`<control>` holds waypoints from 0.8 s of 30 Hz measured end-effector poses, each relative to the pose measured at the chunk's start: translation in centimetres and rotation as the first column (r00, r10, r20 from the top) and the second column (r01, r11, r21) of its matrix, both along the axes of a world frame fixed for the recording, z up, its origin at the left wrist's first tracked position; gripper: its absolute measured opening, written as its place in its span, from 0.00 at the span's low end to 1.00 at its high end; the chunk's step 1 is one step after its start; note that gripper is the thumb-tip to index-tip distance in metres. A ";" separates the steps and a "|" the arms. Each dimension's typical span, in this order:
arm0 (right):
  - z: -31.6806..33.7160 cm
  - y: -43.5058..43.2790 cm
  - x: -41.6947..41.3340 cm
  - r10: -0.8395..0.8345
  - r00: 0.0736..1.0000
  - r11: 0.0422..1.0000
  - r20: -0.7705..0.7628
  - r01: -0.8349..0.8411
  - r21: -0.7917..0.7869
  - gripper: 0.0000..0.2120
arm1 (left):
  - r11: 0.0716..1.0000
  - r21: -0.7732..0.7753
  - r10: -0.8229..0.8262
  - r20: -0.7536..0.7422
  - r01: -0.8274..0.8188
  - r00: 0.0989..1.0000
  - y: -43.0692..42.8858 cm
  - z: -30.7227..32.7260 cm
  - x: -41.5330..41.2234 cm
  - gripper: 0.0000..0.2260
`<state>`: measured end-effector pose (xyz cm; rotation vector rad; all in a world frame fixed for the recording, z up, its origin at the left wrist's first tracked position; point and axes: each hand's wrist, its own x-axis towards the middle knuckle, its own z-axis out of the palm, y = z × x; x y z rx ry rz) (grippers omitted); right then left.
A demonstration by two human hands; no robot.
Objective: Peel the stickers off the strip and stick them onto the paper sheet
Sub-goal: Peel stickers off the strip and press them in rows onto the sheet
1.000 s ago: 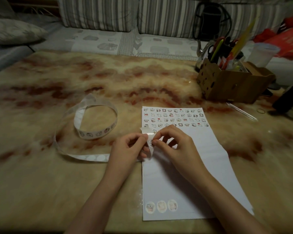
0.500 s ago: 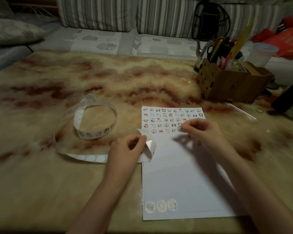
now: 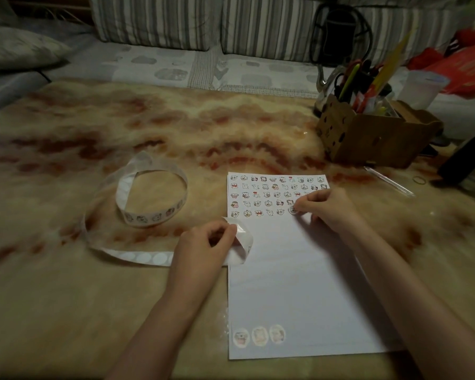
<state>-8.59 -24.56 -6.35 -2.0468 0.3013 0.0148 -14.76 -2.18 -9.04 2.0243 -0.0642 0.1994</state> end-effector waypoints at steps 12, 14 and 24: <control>-0.5 0.1 0.0 0.007 1.000 0.999 0.015 -0.006 -0.036 0.07 | 1.000 0.007 0.002 -0.003 -0.002 1.000 0.0 0.0 0.0 0.10; -0.4 0.1 -0.1 0.017 1.000 0.998 0.009 -0.016 -0.058 0.05 | 1.000 0.009 0.005 -0.003 -0.005 1.000 0.0 -0.1 0.0 0.10; -1.3 0.0 0.4 0.024 0.999 0.997 0.048 -0.021 -0.079 0.06 | 1.000 0.005 0.008 -0.012 -0.008 1.000 0.0 -0.1 0.1 0.10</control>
